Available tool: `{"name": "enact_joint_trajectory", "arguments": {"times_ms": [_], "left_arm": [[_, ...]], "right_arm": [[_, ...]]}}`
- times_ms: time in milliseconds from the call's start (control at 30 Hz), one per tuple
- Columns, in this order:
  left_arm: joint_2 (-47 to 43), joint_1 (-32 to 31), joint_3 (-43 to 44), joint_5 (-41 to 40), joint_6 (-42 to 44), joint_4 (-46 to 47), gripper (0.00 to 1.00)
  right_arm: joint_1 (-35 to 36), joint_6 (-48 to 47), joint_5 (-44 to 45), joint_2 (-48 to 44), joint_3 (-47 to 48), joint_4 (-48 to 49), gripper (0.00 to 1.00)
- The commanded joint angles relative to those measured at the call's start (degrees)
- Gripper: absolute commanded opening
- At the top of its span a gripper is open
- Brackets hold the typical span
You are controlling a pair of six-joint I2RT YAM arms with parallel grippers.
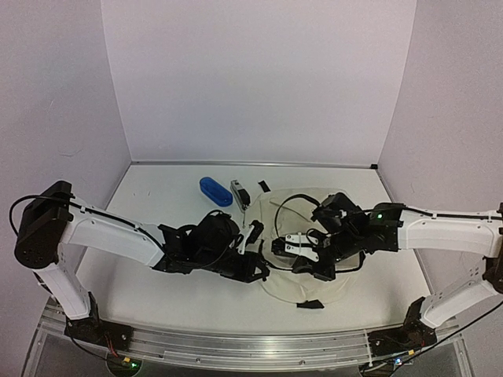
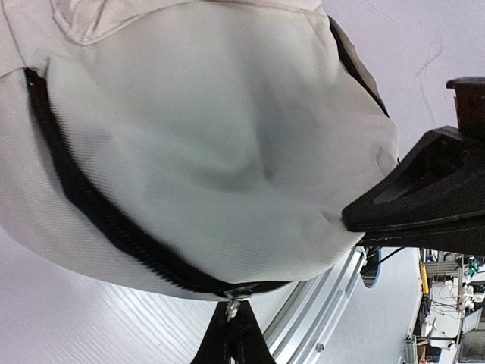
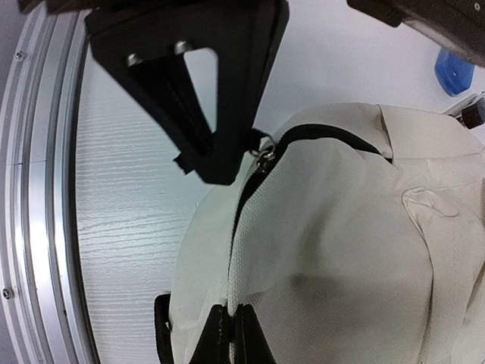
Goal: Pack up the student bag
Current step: Zip the student bag at the center of the board.
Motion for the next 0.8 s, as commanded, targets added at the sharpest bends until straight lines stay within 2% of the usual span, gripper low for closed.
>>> {"name": "enact_joint_trajectory", "arguments": {"times_ms": [0,233,467,767], "left_arm": [[-4.47,4.23,-0.95,-2.99,-2.50,-4.85,0.00],[-2.33,9.06,1.98,-4.82,-1.53,-13.54,0.00],[-0.46,12.95,2.44,-4.19,-1.20,-15.92,0.00],[-4.59,13.56,-1.24,10.55,4.47,-11.00,0.00]], "right_arm": [[0.19,-0.35,3.06,-4.49,-2.82,-1.98,0.00],[0.21,-2.70,2.56,-6.59,-4.91,-5.19,0.00],[0.19,-4.62,4.86,-9.58,-6.69,-8.12,0.00],[0.20,-5.85,7.96,-11.83,-7.72,-10.51,0.00]]}}
